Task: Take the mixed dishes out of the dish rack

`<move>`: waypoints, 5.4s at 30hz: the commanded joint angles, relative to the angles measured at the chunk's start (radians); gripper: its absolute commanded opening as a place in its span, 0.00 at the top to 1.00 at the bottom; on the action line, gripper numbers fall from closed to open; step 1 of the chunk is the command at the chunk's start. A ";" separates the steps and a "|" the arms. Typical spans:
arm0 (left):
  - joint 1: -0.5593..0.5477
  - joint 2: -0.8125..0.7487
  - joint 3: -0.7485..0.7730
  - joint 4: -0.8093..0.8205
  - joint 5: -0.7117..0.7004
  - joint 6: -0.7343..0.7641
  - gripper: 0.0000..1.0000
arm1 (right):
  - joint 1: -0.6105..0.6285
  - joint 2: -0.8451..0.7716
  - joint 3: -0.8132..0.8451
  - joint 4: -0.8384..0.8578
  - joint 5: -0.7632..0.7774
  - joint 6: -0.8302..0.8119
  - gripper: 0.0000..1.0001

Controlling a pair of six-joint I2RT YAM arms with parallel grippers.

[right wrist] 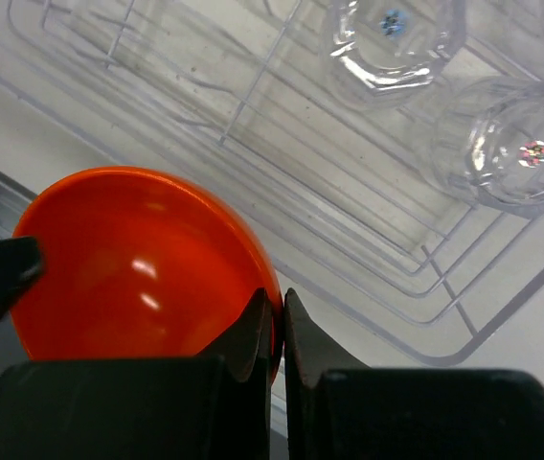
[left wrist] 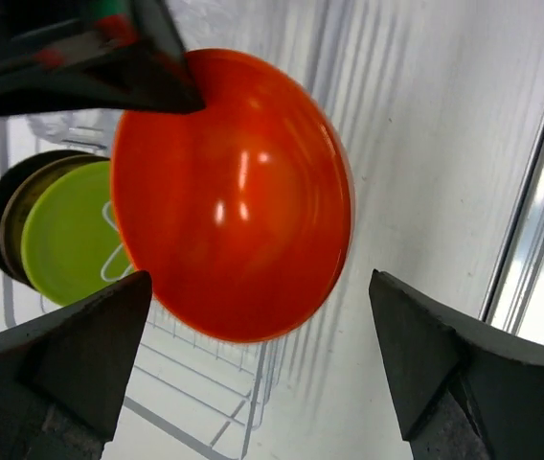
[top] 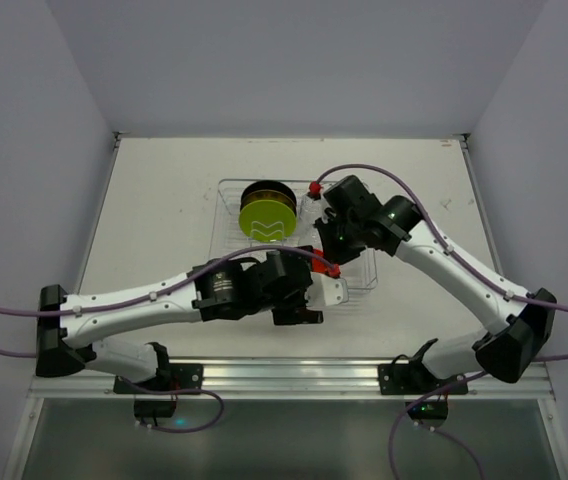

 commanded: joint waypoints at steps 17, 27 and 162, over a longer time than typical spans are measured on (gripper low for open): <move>0.643 -0.130 0.135 0.229 -0.257 -0.653 0.00 | -0.873 0.091 0.029 0.431 0.110 0.299 1.00; 0.673 -0.274 -0.046 0.243 -0.267 -0.624 0.00 | -0.905 0.436 0.219 0.496 0.189 0.219 1.00; 0.610 0.300 -0.006 0.086 -0.191 -2.485 0.71 | -0.699 -1.109 -0.608 0.481 -0.240 0.377 0.01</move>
